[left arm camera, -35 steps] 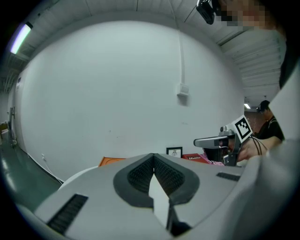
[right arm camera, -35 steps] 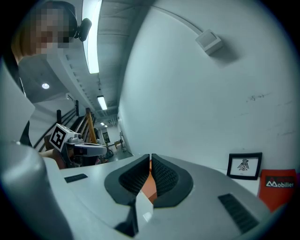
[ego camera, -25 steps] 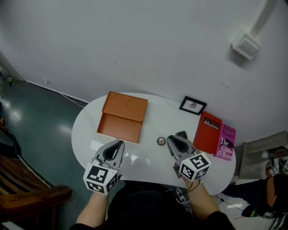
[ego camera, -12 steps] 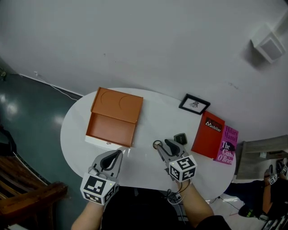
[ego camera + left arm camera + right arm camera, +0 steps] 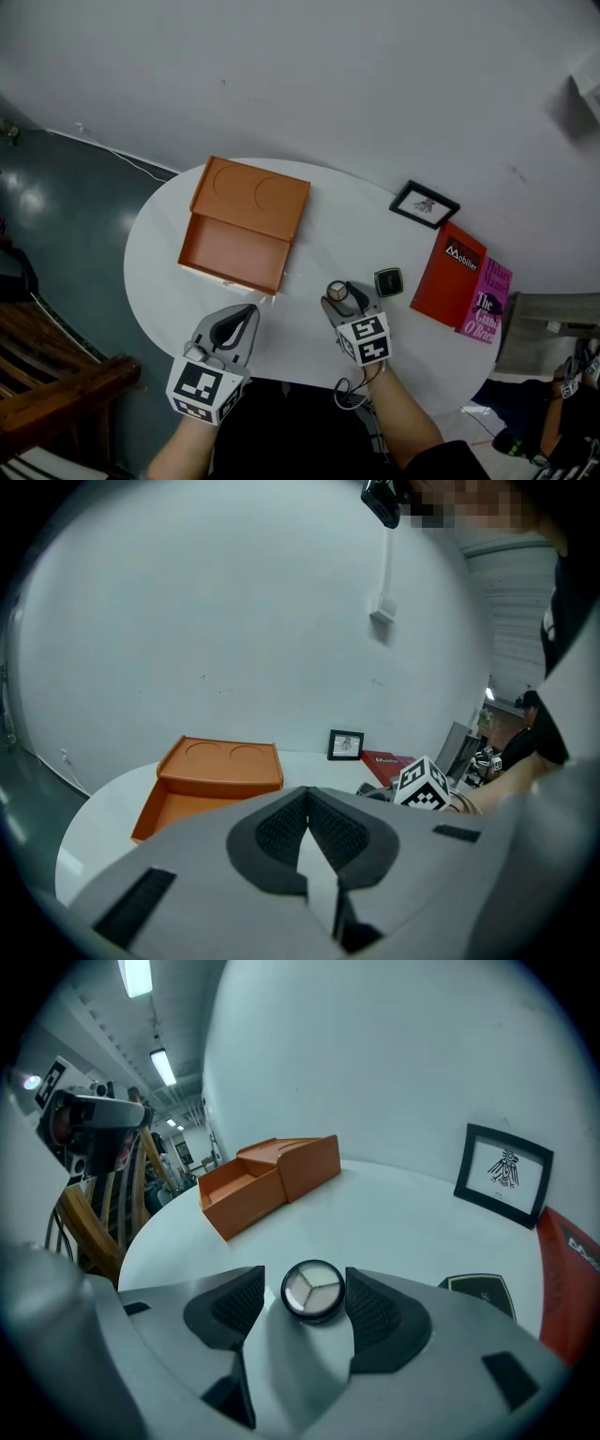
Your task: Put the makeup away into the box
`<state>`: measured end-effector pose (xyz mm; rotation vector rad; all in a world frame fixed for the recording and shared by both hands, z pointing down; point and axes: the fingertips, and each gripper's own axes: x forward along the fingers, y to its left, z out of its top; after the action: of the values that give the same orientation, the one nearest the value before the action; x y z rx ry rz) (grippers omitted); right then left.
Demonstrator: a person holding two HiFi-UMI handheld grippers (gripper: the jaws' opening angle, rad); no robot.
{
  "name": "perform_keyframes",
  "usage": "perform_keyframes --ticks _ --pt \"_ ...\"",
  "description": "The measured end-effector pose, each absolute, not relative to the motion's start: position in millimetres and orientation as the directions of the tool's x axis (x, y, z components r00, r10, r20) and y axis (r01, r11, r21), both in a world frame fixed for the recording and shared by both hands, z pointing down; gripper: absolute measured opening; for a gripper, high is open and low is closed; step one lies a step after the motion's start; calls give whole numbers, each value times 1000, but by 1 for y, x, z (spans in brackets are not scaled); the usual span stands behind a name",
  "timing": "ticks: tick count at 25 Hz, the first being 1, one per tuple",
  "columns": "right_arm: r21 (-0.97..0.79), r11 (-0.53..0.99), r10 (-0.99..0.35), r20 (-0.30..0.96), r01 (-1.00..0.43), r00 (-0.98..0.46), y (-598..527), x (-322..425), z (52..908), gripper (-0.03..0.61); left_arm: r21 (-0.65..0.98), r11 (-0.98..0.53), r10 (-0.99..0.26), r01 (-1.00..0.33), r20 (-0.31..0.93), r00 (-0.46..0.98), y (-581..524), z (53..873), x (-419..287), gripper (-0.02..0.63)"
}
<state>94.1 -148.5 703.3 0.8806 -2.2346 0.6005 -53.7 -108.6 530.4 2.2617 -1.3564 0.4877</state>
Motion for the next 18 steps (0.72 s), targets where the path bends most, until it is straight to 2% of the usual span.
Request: perform_keyframes --ticks 8,18 --pt "-90 651 -454 750 -754 -481 -155 99 717 232 193 -377 -755 -906 503 422 -104 520 -61 5" --pt "-81 696 -482 683 -713 -548 -158 101 651 227 153 -356 -816 -922 430 387 -95 469 -60 5"
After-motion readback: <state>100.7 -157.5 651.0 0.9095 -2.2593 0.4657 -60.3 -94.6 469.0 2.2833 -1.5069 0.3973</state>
